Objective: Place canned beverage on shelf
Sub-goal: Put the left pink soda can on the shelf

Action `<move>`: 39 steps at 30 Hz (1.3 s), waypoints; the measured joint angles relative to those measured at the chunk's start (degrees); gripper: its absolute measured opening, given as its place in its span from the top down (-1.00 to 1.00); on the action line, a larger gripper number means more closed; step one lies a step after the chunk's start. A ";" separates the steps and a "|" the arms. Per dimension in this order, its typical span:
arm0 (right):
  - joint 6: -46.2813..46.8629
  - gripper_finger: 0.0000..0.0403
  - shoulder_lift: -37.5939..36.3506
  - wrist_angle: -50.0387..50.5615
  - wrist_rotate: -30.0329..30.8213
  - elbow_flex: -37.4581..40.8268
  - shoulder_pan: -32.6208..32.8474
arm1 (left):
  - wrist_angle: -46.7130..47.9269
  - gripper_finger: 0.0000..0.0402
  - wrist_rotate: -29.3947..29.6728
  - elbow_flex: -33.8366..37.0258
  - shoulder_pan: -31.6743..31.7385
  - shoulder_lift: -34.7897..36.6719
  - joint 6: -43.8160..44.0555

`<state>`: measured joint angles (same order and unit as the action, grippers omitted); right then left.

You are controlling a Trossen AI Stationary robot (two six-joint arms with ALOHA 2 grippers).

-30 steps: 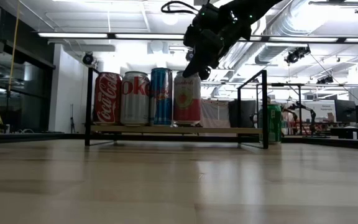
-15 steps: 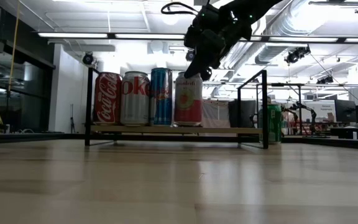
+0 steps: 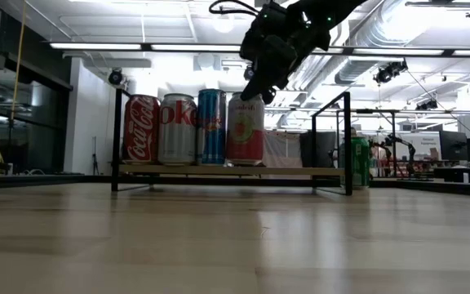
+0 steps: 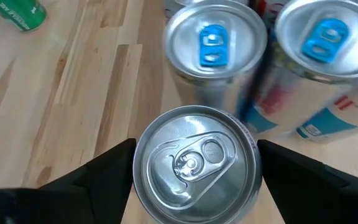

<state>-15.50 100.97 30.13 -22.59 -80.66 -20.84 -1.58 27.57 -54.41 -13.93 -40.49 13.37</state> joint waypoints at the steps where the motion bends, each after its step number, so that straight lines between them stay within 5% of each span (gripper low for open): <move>1: -0.10 -0.55 0.00 -0.11 0.06 0.00 0.25 | 0.00 -0.17 0.00 0.00 0.00 0.01 -0.02; 11: -2.63 -0.55 0.02 -0.38 5.42 0.00 1.49 | 0.02 -0.17 0.00 0.00 0.00 0.01 -0.02; 39: -3.00 -0.55 0.02 0.00 5.01 -0.04 1.44 | 0.00 -0.17 -1.47 0.00 0.00 0.00 -0.04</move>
<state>-18.50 100.99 30.13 -17.58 -80.71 -19.40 -1.58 26.10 -54.41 -13.93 -40.49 13.32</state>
